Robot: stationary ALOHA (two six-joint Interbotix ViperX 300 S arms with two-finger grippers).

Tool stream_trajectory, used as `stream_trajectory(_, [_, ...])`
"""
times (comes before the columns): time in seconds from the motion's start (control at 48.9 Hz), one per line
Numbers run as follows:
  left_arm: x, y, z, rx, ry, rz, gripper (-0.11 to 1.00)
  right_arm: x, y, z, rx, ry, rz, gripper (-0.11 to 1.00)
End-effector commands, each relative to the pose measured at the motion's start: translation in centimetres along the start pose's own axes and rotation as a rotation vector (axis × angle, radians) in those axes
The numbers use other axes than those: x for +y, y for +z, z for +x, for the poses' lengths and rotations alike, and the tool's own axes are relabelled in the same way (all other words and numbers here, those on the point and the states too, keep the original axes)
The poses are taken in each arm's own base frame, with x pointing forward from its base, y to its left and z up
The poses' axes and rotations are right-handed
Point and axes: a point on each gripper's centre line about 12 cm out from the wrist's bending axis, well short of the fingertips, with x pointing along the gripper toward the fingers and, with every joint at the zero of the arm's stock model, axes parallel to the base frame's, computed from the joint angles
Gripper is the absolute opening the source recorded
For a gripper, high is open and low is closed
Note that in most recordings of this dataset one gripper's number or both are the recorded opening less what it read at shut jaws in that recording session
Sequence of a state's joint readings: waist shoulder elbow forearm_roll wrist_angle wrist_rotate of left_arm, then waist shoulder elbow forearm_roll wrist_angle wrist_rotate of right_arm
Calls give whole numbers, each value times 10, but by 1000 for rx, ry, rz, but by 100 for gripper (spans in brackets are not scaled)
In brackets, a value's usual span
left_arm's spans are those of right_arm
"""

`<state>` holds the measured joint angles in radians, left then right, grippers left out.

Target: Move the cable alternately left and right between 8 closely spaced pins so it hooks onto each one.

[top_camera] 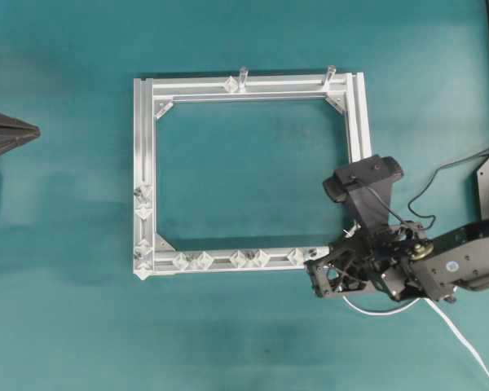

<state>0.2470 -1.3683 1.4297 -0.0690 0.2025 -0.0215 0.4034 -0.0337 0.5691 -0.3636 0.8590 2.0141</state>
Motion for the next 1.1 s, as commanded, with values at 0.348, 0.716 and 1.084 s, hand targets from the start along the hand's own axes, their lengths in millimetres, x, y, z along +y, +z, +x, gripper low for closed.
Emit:
stream_trajectory(0.348, [-1, 5, 0, -14, -3, -5, 0, 3, 4, -6, -4, 13, 13, 14])
stream_trajectory(0.716, [-1, 5, 0, -12, -3, -5, 0, 4, 26, -5, -48, 12, 36, 14])
stream_trajectory(1.084, [-1, 5, 0, -12, -3, -5, 0, 1, 47, 1, -87, -3, 56, 14])
